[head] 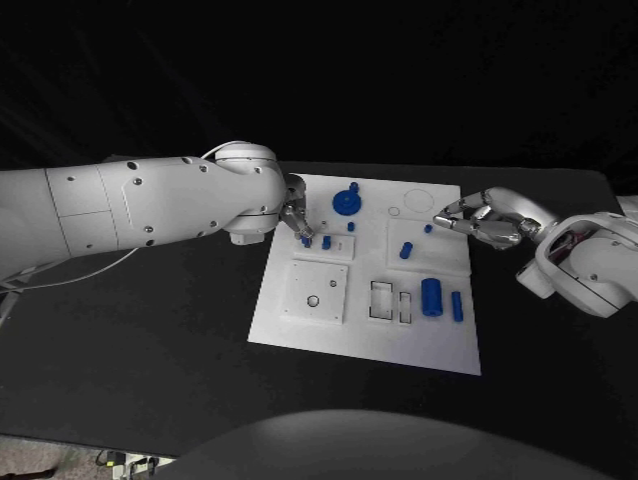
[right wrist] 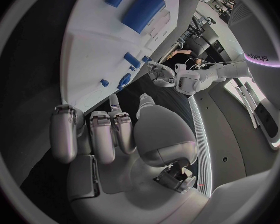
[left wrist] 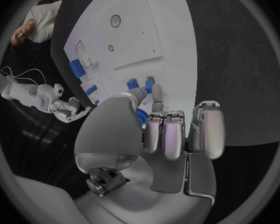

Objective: Assemble the parts on the task board

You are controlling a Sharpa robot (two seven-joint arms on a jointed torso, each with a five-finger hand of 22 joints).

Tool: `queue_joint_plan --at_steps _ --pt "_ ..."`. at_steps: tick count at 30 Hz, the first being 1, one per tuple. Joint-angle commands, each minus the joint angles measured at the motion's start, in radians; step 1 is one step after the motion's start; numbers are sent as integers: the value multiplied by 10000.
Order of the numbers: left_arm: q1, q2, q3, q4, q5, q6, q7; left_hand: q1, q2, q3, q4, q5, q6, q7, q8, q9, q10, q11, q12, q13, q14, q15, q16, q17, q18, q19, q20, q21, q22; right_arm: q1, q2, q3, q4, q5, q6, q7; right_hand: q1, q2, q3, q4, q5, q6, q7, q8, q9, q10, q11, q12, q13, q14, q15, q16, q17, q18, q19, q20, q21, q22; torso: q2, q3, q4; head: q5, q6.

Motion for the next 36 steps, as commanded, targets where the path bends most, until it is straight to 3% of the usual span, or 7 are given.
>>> queue_joint_plan --at_steps 1,11,36 --pt "-16 -13 2 62 -131 -224 33 -14 118 127 -56 31 -46 -52 -60 12 1057 -38 24 2631 1036 -38 25 2632 77 2 -65 -36 1960 -14 2 -1 -1 -2 -24 138 78 2 12 -62 54 0 -20 -63 -14 1023 56 38 2632 1024 57 34 2631 197 -45 -3 -33 1969 -8 4 5 1 1" --pt "-61 -38 1 48 -178 -263 28 -20 122 140 -55 31 -54 -52 -70 5 1057 -38 24 2631 1036 -39 25 2632 80 -5 -66 -47 1955 -35 13 -1 -16 0 -67 192 87 1 11 -59 58 2 -19 -62 -14 1023 57 38 2632 1024 58 34 2631 202 -58 -2 -47 1964 -7 -8 7 6 1" --pt "-152 50 1 -65 -215 -309 128 -17 139 176 -62 36 -61 -52 -86 -7 1057 -39 24 2631 1036 -40 25 2632 83 -10 -68 -57 1951 -50 26 -1 -27 9 -117 229 87 1 11 -59 58 2 -19 -62 -14 1023 57 38 2632 1024 58 34 2631 202 -58 -2 -47 1964 3 4 7 70 1"
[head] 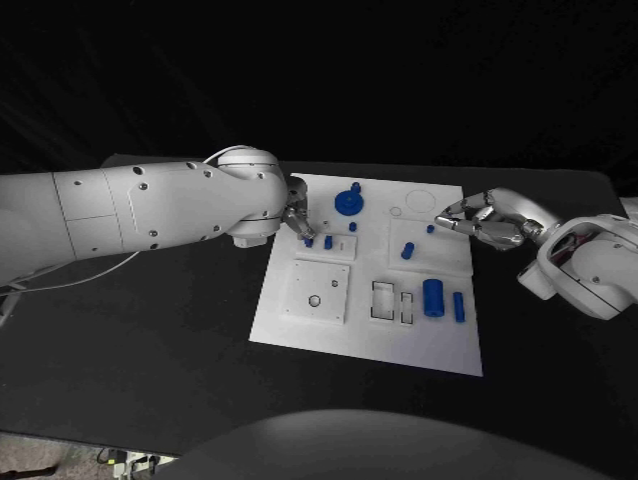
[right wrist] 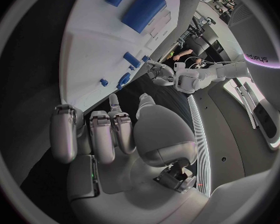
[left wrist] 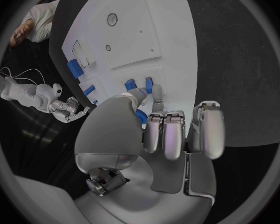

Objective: Assemble the parts on the task board

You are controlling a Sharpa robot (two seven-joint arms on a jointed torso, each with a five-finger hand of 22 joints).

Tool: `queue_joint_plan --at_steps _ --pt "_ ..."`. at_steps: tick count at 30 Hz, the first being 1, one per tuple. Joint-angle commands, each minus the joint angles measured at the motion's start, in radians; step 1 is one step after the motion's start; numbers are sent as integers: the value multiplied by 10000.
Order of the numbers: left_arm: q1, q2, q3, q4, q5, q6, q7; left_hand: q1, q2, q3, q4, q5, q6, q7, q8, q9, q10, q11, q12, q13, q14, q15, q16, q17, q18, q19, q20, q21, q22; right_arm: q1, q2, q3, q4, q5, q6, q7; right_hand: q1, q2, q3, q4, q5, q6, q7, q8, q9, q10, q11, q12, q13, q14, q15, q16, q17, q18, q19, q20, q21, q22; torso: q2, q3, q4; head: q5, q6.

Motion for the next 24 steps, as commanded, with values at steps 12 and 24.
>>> queue_joint_plan --at_steps 12,24 --pt "-39 75 1 -50 -70 137 73 5 85 150 -80 47 38 -60 -34 4 1059 -41 24 2631 1036 -41 25 2635 86 -18 -69 -69 1946 -8 8 0 4 11 -19 115 112 2 9 -52 70 8 -14 -59 -16 1023 62 38 2632 1024 61 34 2633 206 -77 -1 -67 1961 4 3 -4 17 0" --pt "-86 129 -4 -69 -94 308 62 21 80 175 -106 46 41 -62 -39 -2 1059 -42 24 2631 1036 -42 25 2635 90 -29 -71 -86 1939 -8 -16 0 21 11 -52 128 119 2 9 -51 73 10 -13 -58 -17 1023 64 38 2632 1024 62 34 2633 207 -81 0 -71 1959 1 -1 -9 19 0"
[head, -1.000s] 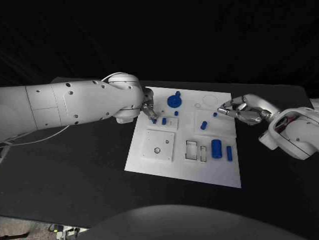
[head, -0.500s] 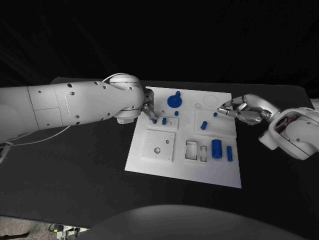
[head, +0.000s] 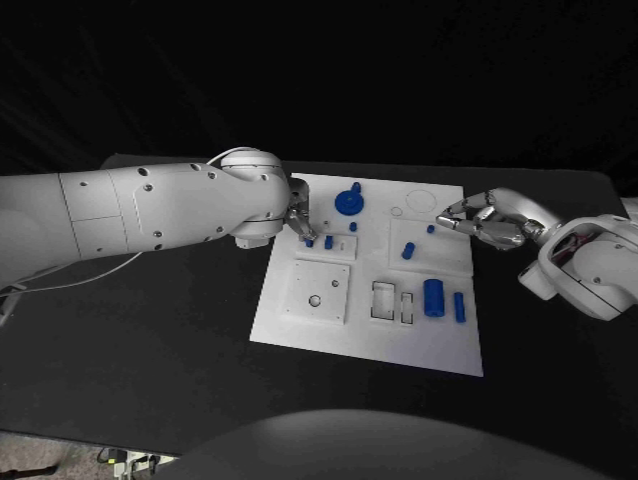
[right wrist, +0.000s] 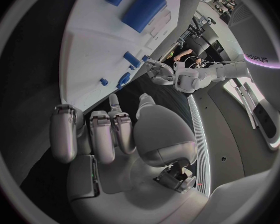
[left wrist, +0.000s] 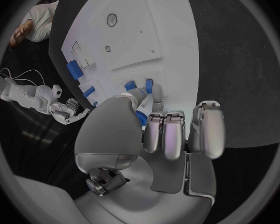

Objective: Assemble the parts on the task board

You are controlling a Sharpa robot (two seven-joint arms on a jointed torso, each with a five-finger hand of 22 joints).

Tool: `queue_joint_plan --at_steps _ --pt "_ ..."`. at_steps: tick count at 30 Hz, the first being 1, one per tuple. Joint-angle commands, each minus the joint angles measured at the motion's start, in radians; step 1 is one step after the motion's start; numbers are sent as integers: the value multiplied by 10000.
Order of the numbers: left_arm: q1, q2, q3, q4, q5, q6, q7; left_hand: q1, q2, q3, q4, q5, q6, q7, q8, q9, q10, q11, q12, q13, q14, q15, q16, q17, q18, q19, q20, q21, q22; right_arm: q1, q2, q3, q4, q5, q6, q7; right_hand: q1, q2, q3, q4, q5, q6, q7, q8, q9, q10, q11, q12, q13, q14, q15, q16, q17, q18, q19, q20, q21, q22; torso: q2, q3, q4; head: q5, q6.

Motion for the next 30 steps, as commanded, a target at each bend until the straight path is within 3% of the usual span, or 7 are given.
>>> queue_joint_plan --at_steps 1,13,25,30 --pt "-30 35 -6 9 -64 239 61 49 100 165 -97 33 13 -47 -44 -16 1059 -42 25 2631 1036 -42 25 2635 92 -31 -71 -45 1938 -7 -6 -1 15 9 -14 106 119 2 9 -51 33 10 -13 -58 -9 1023 64 38 2632 1024 62 34 2634 207 -81 0 -35 1962 -1 -1 1 0 0" --pt "-66 60 -9 2 -91 350 120 -40 50 168 -99 -162 -11 -25 -92 -53 1059 -27 25 2631 1036 -35 25 2635 102 -60 -70 -95 1921 -8 -22 -1 20 10 -12 106 136 1 9 -52 41 10 -12 -58 -10 1023 66 38 2632 1024 63 34 2634 207 -80 1 -35 1962 -3 -2 0 8 0" --pt "-176 123 -11 -159 -85 719 -33 -707 186 -433 264 -1564 -306 95 -233 -100 1059 81 25 2631 1036 55 25 2635 138 -170 5 -293 1876 -9 -29 -1 25 10 40 89 152 -1 10 -56 47 12 -10 -57 -10 1023 67 38 2632 1024 65 34 2634 205 -75 2 -31 1964 -4 -2 2 16 0" --pt "-203 129 -11 -206 -60 858 -110 -891 276 -791 397 -1846 -589 204 -309 -96 1059 151 25 2631 1036 114 25 2635 158 -225 61 -391 1853 -9 -34 -1 27 10 63 78 163 -3 10 -56 51 15 -10 -56 -10 1023 68 38 2632 1024 66 34 2634 207 -81 2 -37 1962 -3 2 4 26 0"
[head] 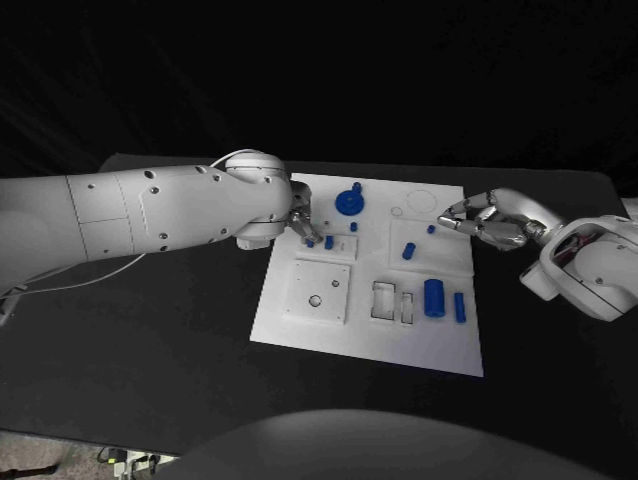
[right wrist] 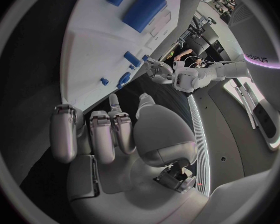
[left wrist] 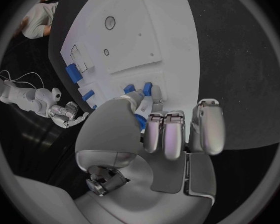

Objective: Assemble the parts on the task board

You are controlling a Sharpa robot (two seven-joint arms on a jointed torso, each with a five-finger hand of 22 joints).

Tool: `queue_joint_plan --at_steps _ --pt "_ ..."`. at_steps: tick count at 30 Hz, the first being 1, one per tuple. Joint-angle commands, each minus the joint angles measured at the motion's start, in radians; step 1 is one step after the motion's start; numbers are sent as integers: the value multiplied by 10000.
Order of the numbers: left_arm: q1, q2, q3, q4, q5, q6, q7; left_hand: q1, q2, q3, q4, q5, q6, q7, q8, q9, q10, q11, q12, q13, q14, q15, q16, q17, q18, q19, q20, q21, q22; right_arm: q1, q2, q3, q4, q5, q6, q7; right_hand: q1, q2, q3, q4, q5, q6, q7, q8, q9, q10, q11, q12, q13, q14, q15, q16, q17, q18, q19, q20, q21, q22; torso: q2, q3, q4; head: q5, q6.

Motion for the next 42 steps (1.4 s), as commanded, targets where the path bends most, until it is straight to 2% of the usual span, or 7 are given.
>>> queue_joint_plan --at_steps 1,10,20,26,31,38,42 --pt "-89 10 -51 -37 51 579 -141 -143 -1 -156 58 -75 -96 22 -23 13 1040 74 25 2631 1072 90 25 2629 158 -100 15 -72 1854 -7 -2 -1 17 8 88 63 82 0 10 -56 52 15 -10 -56 -12 1023 68 38 2631 1024 66 35 2627 206 -82 2 -38 1955 -2 2 0 14 0" --pt "-117 3 -52 -65 64 691 -302 -452 108 -854 304 -380 -604 175 -125 33 1040 153 25 2631 1072 161 25 2629 179 -141 87 -181 1848 -8 -3 -1 10 8 120 43 82 0 10 -56 52 15 -10 -56 -12 1023 68 38 2631 1024 66 35 2627 206 -82 2 -38 1955 -2 5 3 9 0" --pt "-126 -74 -51 -45 30 404 -228 -537 179 -1224 417 -478 -1045 278 -191 63 1040 223 25 2631 1072 217 25 2629 179 -131 140 -208 1867 -9 -5 -1 0 8 139 28 82 0 10 -56 52 15 -10 -56 -12 1023 68 38 2631 1024 66 35 2627 206 -82 2 -38 1955 -1 4 5 18 0" --pt "-126 -121 -50 -18 68 180 -72 -691 161 -1607 614 -779 -1526 362 -311 48 1040 288 25 2631 1072 271 25 2629 179 -121 189 -228 1886 -9 11 -1 -9 8 145 23 98 0 9 -53 58 21 -10 -53 -12 1023 68 38 2631 1024 67 35 2627 207 -86 3 -43 1954 -2 1 3 20 0" --pt "-126 -156 -50 -21 104 238 4 -755 116 -1798 673 -861 -1636 385 -310 54 1040 311 25 2631 1072 293 25 2629 188 -138 210 -265 1884 -9 17 -1 -10 8 148 16 109 0 10 -55 63 24 -11 -52 -12 1023 69 38 2631 1024 67 35 2627 207 -84 4 -42 1954 -2 3 3 38 0" --pt "-107 -504 -33 246 109 246 -42 -622 -55 -2093 650 -903 -1897 412 -338 52 1040 341 25 2631 1072 326 25 2629 213 -212 245 -384 1864 -9 -3 -1 -8 8 132 7 164 -9 16 -71 83 32 -13 -49 -13 1023 68 38 2631 1024 68 35 2627 207 -83 5 -44 1955 -7 1 -5 -10 0" --pt "12 -784 -15 477 94 -11 -44 -615 -73 -2121 656 -905 -1902 416 -332 54 1040 343 25 2631 1072 327 25 2629 207 -193 246 -361 1875 -9 -13 -1 -11 8 137 -5 184 -13 17 -78 89 34 -14 -48 -14 1023 68 38 2631 1024 68 35 2627 206 -82 6 -44 1956 -3 8 -3 -15 0"
